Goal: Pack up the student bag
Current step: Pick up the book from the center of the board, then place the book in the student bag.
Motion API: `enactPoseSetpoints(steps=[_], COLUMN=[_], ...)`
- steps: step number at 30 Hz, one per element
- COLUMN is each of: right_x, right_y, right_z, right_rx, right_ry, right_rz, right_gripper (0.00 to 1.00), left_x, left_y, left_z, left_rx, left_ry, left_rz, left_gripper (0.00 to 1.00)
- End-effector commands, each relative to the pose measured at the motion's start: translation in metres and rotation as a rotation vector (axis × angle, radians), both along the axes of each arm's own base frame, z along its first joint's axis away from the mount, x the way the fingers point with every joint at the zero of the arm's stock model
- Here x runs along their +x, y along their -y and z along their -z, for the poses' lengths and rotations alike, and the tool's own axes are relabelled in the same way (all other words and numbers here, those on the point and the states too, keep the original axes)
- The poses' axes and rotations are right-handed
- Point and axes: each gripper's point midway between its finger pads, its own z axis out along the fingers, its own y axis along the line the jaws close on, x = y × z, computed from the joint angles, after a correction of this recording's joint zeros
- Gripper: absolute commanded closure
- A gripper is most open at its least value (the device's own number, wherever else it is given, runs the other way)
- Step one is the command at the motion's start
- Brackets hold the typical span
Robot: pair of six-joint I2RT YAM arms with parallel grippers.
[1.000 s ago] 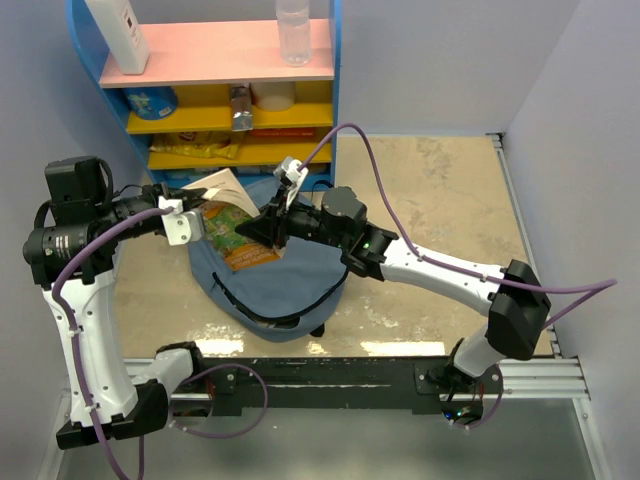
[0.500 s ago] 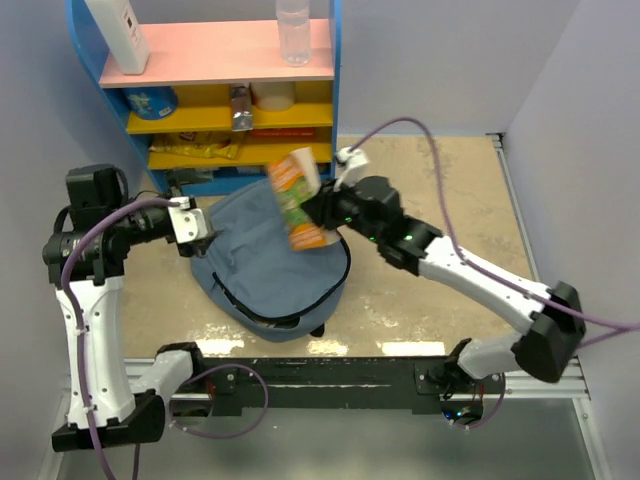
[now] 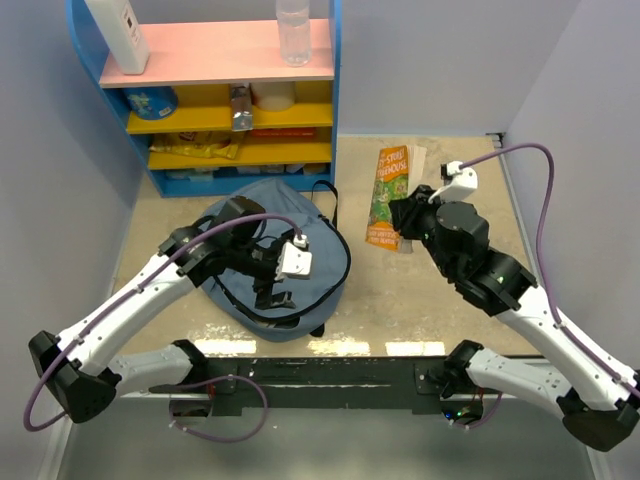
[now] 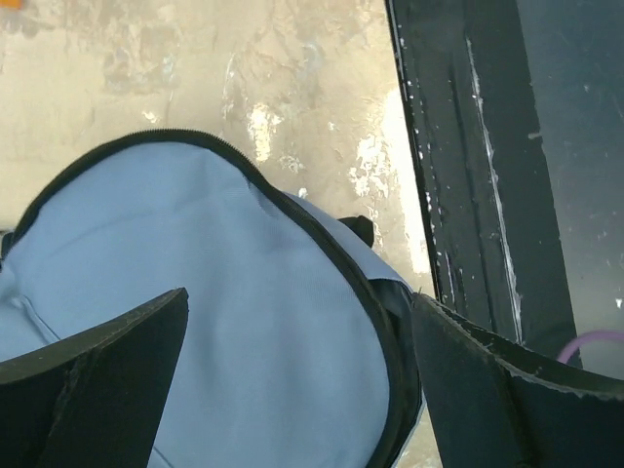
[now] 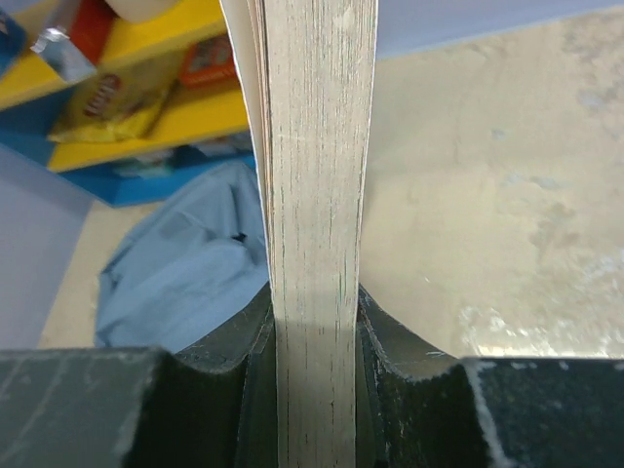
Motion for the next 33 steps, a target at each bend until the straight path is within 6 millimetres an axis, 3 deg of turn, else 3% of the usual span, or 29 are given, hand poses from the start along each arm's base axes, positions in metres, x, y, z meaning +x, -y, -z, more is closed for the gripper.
enactPoseSetpoints(steps=[1, 9, 16, 23, 24, 25, 28, 31, 33], right_x=[-0.010, -0.019, -0.022, -0.026, -0.026, -0.026, -0.027, -0.027, -0.028], right_y=[0.024, 0.034, 0.036, 0.036, 0.036, 0.036, 0.035, 0.033, 0.031], right_z=[-0.002, 0.007, 0.015, 0.017, 0.016, 0.016, 0.017, 0.020, 0.024], right_rx=[0.046, 0.061, 0.078, 0.085, 0.088, 0.091, 0.093, 0.092, 0.089], right_ry=[0.005, -0.013, -0.034, -0.041, -0.041, -0.038, -0.042, -0.049, -0.056], right_rz=[0.084, 0.105, 0.108, 0.096, 0.097, 0.095, 0.090, 0.080, 0.070], right_gripper=[1.00, 1.00, 1.00, 1.00, 1.00, 1.00, 1.00, 1.00, 1.00], left_x=[0.010, 0.008, 0.020, 0.039, 0.040, 0.042, 0.052, 0.059, 0.070], left_y=[0.013, 0.028, 0.037, 0.027, 0.027, 0.027, 0.028, 0.033, 0.034], left_z=[0.006, 0.068, 0.092, 0.113, 0.116, 0.118, 0.117, 0.101, 0.082], left_rx=[-0.003, 0.120, 0.180, 0.250, 0.261, 0.268, 0.281, 0.252, 0.232], left_ry=[-0.021, -0.025, 0.061, 0.200, 0.213, 0.229, 0.269, 0.299, 0.347], left_rz=[-0.138, -0.239, -0.304, -0.395, -0.385, -0.376, -0.398, -0.415, -0.449], left_gripper=[0.00, 0.00, 0.00, 0.00, 0.09, 0.39, 0.81, 0.96, 1.00])
